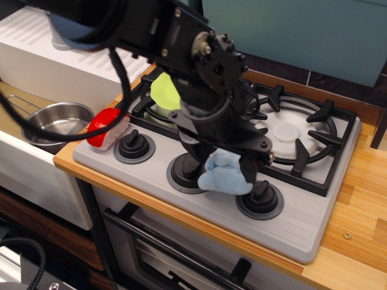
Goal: End effector reaching stuffedhippo
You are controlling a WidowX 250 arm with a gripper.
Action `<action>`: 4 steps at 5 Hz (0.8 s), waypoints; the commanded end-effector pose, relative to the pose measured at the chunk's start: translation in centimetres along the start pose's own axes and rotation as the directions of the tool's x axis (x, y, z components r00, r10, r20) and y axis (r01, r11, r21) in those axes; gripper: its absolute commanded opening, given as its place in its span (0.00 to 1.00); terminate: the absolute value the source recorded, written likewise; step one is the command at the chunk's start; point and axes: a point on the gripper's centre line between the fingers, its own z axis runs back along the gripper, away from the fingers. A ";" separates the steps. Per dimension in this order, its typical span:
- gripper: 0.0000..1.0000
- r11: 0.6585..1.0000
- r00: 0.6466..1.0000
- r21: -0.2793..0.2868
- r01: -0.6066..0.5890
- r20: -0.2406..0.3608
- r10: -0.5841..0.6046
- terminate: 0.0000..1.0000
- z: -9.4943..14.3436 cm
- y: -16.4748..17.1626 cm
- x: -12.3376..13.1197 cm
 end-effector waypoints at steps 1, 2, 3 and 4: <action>1.00 1.000 0.994 0.024 0.014 0.112 -0.017 0.00 0.6 -0.1 1.4; 1.00 1.000 0.991 0.017 0.023 0.129 -0.025 0.00 -0.1 0.0 1.6; 1.00 1.000 0.991 0.010 0.019 0.133 -0.021 0.00 -1.2 -0.1 1.8; 1.00 1.000 0.994 -0.001 0.001 0.108 -0.001 1.00 -2.3 -0.2 1.7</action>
